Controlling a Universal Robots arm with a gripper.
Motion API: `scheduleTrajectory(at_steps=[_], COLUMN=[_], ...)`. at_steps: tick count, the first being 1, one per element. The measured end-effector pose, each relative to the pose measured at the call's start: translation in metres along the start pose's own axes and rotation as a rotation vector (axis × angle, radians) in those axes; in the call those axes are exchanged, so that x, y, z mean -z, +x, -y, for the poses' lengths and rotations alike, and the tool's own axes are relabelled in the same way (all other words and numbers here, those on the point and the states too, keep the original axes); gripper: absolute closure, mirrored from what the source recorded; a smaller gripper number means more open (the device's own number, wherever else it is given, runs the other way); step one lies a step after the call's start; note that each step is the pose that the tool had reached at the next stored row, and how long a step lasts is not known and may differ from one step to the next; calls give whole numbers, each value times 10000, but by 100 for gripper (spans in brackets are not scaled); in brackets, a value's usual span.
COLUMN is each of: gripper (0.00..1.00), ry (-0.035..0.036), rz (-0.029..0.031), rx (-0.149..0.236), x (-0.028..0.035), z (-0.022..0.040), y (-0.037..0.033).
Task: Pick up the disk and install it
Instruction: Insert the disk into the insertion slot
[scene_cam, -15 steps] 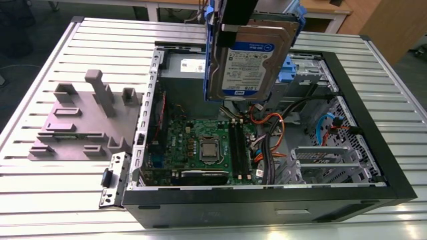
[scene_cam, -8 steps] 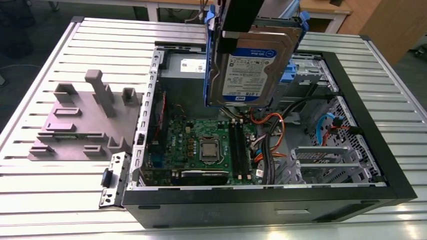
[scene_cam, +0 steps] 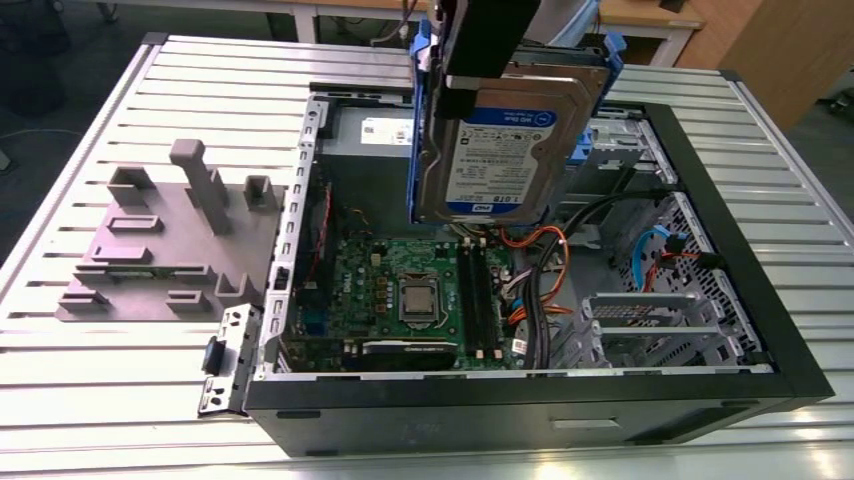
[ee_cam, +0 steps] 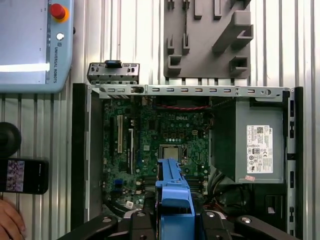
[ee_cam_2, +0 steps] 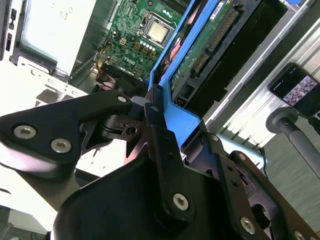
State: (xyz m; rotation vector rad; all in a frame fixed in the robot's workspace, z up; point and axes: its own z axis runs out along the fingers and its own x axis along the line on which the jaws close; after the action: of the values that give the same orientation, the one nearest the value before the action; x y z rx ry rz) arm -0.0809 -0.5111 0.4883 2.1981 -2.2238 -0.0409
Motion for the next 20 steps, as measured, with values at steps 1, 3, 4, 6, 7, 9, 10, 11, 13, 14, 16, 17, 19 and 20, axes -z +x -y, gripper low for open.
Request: scheduleTrajectory(at_steps=[1, 3, 4, 6, 7, 9, 10, 11, 13, 14, 16, 17, 19, 20], gripper=[64, 64, 64, 64, 64, 64, 64, 64, 64, 64, 64, 64, 64, 64], ry=[0, 0, 0, 0, 0, 0, 0, 0, 0, 0, 0, 0, 0, 0], rz=[0, 0, 0, 0, 0, 1, 0, 0, -1, -1, 1, 0, 1, 0], rx=[0, 0, 0, 0, 1, 0, 1, 0, 1, 1, 0, 0, 0, 1], x=[-1, -1, -1, -2, -2, -3, -3, -3, -3, -3, -4, -4, -4, -4], z=[0, 1, 1, 1, 5, 23, 36, 49, 76, 89, 111, 123, 143, 152], y=[13, 34, 44, 59, 64, 73, 75, 78, 82, 83, 85, 86, 87, 88])
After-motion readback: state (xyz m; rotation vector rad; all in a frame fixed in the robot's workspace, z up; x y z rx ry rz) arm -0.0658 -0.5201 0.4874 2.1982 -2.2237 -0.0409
